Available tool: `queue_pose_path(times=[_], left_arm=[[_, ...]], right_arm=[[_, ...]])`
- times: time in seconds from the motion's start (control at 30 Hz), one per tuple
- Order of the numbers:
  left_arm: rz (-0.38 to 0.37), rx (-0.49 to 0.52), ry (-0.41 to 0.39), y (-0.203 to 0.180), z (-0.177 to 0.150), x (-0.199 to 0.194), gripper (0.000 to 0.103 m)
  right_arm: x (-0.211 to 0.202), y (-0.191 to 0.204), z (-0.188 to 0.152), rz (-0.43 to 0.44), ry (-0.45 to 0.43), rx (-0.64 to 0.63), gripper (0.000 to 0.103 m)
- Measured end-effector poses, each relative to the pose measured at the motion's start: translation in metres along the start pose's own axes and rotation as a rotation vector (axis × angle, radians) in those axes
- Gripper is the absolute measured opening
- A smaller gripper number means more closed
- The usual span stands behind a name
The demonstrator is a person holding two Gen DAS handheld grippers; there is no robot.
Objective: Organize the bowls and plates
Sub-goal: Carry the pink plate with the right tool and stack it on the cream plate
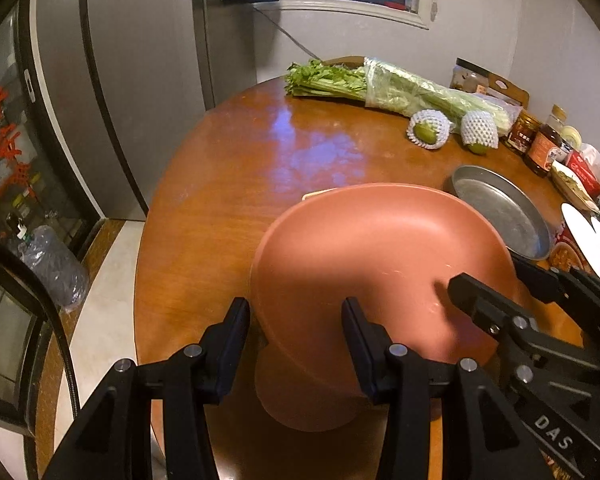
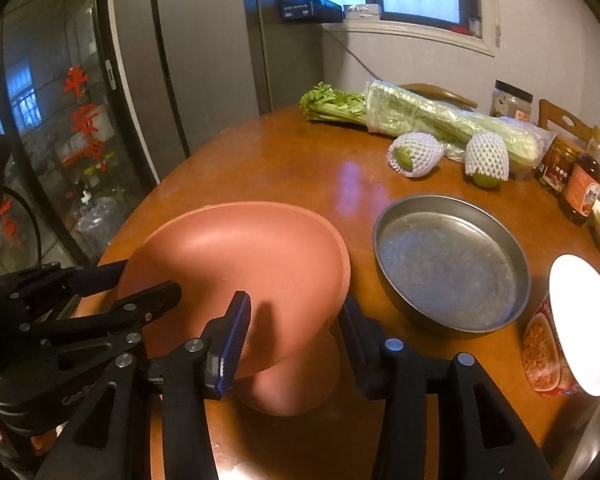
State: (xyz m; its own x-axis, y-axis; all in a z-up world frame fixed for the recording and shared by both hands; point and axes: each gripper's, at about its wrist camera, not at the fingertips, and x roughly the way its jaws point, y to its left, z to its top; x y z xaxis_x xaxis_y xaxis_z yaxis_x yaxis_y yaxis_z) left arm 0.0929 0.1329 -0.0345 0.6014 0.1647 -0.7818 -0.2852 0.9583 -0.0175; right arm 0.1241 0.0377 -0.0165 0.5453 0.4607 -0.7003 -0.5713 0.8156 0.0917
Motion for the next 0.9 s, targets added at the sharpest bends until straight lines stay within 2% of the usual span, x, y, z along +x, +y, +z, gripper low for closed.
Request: queue_pose_path(times=[0.57, 0.9], left_arm=[[0.006, -0.057, -0.013, 0.010, 0.008, 0.010, 0.048], [0.013, -0.110, -0.074, 0.015, 0.009, -0.010, 0.051]], right_arm=[[-0.009, 0.002, -0.009, 0.073, 0.016, 0.063, 0.053], [-0.023, -0.001, -0.008, 0.080, -0.019, 0.073, 0.054]])
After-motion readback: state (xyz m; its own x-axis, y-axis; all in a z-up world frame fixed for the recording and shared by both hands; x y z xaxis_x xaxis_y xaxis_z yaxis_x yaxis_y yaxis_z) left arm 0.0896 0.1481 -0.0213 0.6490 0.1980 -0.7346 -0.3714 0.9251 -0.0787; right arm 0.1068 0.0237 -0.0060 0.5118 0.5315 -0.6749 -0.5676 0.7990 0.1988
